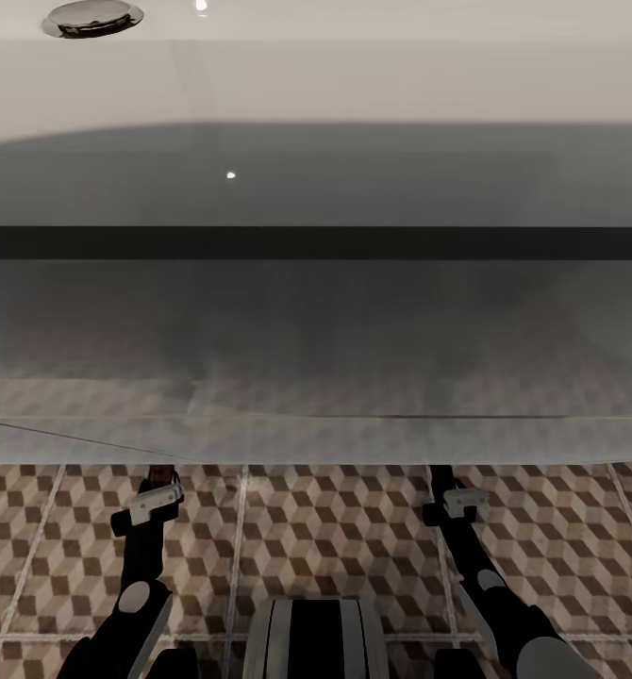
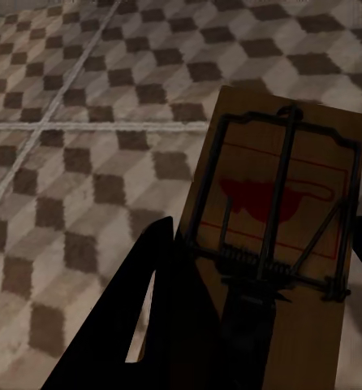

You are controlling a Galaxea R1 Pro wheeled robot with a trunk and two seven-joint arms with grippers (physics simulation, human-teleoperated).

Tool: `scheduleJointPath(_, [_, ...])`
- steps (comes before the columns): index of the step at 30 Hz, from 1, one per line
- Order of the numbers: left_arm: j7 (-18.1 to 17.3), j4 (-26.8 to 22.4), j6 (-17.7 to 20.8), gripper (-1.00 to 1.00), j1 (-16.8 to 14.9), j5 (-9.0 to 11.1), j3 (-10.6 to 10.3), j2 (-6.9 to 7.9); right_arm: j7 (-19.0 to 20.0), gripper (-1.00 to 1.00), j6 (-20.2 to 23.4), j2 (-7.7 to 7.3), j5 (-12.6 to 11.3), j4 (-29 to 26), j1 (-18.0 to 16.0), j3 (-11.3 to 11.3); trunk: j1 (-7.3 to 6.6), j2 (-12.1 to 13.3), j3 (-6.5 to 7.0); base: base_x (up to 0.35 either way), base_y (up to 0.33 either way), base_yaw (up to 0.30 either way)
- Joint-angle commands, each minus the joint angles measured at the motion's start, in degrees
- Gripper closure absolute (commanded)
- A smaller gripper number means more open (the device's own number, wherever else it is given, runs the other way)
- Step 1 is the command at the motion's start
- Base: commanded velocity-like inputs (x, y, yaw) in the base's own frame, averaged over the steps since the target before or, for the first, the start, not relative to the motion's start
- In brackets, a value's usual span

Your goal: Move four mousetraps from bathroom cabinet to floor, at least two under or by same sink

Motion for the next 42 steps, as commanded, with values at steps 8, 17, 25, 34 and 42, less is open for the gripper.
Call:
scheduleJointPath(8, [0.4, 0.0, -0.1, 1.0, 0.0, -1.8, -0.2, -0.33, 0.1, 1.0, -0.1, -0.02, 0.0, -0.9, -0.1, 0.0, -0.01, 0.0, -0.03, 0.0, 0.0, 0.0])
scheduleJointPath(17, [0.4, -1.6, 0.0, 1.0, -0.1, -1.7, -0.2, -0.48, -0.2, 1.0, -0.1, -0.02, -0.1, -1.9, -0.1, 0.0, -0.01, 0.0, -0.03, 0.0, 0.0, 0.0])
scheduleJointPath(25, [0.2, -3.8, -0.1, 1.0, -0.1, -1.7, -0.2, -1.07, -0.2, 1.0, -0.1, -0.02, -0.1, -2.4, -0.1, 0.0, -0.01, 0.0, -0.03, 0.0, 0.0, 0.0])
scheduleJointPath(34, [0.2, -4.1, 0.1, 1.0, -0.1, -1.8, -0.1, -1.17, -0.2, 1.0, -0.1, -0.02, -0.1, -2.4, -0.1, 0.0, -0.01, 0.0, -0.03, 0.0, 0.0, 0.0])
scheduleJointPath(42, [-0.1, -3.9, 0.4, 1.0, -0.1, -1.8, -0.3, -1.19, -0.2, 1.0, 0.0, -0.02, -0.1, -3.9, -0.1, 0.0, -0.01, 0.0, -0.03, 0.0, 0.0, 0.0])
